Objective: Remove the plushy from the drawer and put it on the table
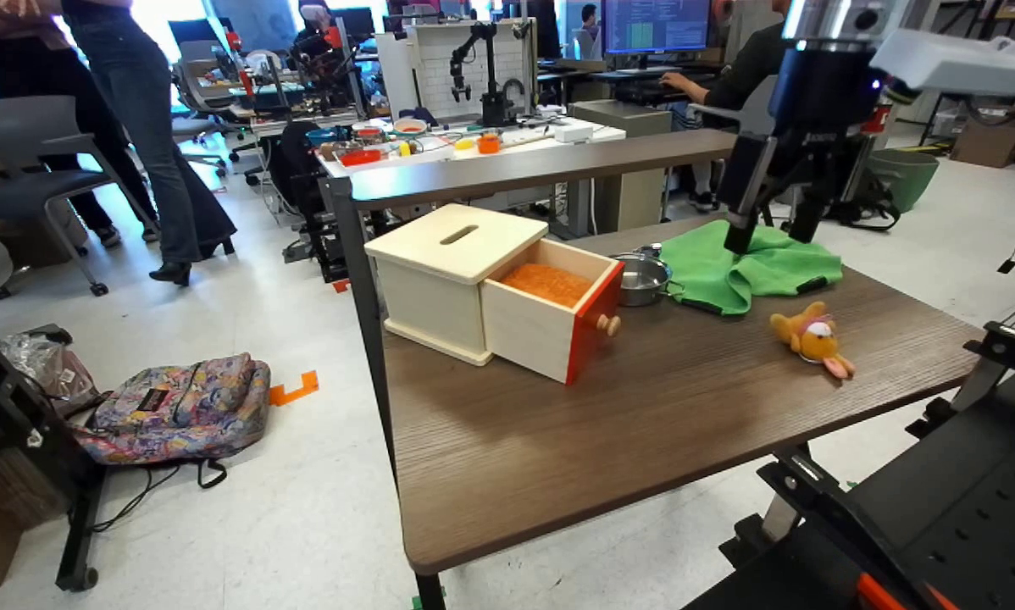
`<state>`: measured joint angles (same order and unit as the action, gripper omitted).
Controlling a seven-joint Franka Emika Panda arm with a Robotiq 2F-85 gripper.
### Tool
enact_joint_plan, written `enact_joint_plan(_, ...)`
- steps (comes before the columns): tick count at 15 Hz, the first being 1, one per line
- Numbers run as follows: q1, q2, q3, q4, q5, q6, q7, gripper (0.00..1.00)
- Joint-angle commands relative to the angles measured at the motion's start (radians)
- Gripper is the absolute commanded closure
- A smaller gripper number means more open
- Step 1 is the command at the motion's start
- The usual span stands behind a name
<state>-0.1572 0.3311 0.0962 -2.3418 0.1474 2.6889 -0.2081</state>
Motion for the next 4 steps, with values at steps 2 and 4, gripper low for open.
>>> enact_joint_plan(2, 0.021, -0.015, -0.011, 0.000, 0.009, -0.003, -0.003, 0.00)
enact_joint_plan(4, 0.020, -0.004, -0.015, 0.000, 0.008, -0.003, -0.002, 0.00)
